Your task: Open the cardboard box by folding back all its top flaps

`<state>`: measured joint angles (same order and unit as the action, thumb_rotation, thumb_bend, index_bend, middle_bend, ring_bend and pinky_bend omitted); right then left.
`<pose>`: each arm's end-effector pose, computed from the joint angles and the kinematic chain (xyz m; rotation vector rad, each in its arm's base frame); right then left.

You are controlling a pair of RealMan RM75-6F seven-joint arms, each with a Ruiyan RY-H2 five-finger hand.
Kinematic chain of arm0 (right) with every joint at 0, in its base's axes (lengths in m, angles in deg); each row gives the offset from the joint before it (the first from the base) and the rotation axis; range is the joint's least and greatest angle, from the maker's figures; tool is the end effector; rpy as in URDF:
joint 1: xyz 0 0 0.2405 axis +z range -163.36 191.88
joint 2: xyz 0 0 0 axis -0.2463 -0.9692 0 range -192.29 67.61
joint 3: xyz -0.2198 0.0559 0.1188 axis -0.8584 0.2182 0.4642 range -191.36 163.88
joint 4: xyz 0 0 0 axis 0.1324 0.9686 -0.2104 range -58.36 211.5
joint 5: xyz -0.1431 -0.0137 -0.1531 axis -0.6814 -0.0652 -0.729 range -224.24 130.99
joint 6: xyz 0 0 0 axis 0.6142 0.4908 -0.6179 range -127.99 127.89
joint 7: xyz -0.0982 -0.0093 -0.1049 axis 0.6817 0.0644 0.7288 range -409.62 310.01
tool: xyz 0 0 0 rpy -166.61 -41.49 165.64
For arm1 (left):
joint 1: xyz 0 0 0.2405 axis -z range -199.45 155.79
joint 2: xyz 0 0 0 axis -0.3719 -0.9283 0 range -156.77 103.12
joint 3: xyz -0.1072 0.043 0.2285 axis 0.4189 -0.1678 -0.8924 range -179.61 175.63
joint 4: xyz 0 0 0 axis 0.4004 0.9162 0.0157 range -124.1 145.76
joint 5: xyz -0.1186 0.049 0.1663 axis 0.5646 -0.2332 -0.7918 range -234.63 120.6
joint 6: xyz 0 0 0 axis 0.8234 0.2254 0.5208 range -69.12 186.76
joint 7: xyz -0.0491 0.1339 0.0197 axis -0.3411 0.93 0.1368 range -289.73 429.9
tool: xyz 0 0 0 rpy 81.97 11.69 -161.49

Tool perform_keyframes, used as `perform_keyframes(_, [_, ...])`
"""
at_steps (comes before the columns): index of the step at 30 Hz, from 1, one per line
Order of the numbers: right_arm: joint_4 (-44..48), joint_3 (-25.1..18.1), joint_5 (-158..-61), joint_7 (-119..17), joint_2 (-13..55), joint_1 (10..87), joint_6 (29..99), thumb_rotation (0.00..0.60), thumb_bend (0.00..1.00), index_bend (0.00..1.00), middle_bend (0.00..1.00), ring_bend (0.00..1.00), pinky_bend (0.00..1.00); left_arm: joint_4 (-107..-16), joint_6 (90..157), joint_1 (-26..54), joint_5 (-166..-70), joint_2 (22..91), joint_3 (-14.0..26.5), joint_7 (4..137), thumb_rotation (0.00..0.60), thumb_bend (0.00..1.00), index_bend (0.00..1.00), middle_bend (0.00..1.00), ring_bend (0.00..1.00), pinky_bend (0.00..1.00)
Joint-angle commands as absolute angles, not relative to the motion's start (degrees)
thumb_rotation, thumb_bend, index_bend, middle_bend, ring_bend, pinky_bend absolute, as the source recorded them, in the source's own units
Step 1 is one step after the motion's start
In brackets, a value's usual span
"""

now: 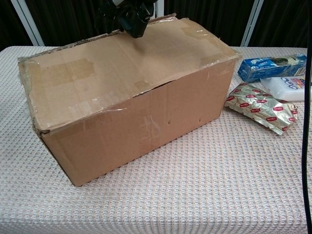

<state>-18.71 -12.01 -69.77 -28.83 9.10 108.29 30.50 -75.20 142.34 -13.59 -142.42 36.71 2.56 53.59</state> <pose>0.0659 -0.3809 0.0133 2.3492 -0.8652 0.6883 -0.3218 0.2083 0.1761 -1.3334 -0.9959 -1.0800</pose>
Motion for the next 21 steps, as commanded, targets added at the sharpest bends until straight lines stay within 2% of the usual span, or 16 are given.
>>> perform_keyframes(1, [-18.9, -12.1, -69.9, -29.3, 8.9, 108.4, 30.8, 0.600, 0.91, 0.02, 0.27, 0.19, 0.03, -75.1, 142.3, -13.6, -142.4, 36.7, 2.6, 53.6, 0.050, 0.00, 0.13, 0.13, 0.11, 0.18])
perform_keyframes(21, [-21.4, -12.3, -72.5, -30.8, 7.4, 106.9, 34.5, 0.600, 0.92, 0.05, 0.42, 0.33, 0.06, -74.6, 141.4, -13.4, -142.0, 36.8, 2.3, 53.3, 0.050, 0.00, 0.12, 0.13, 0.11, 0.18])
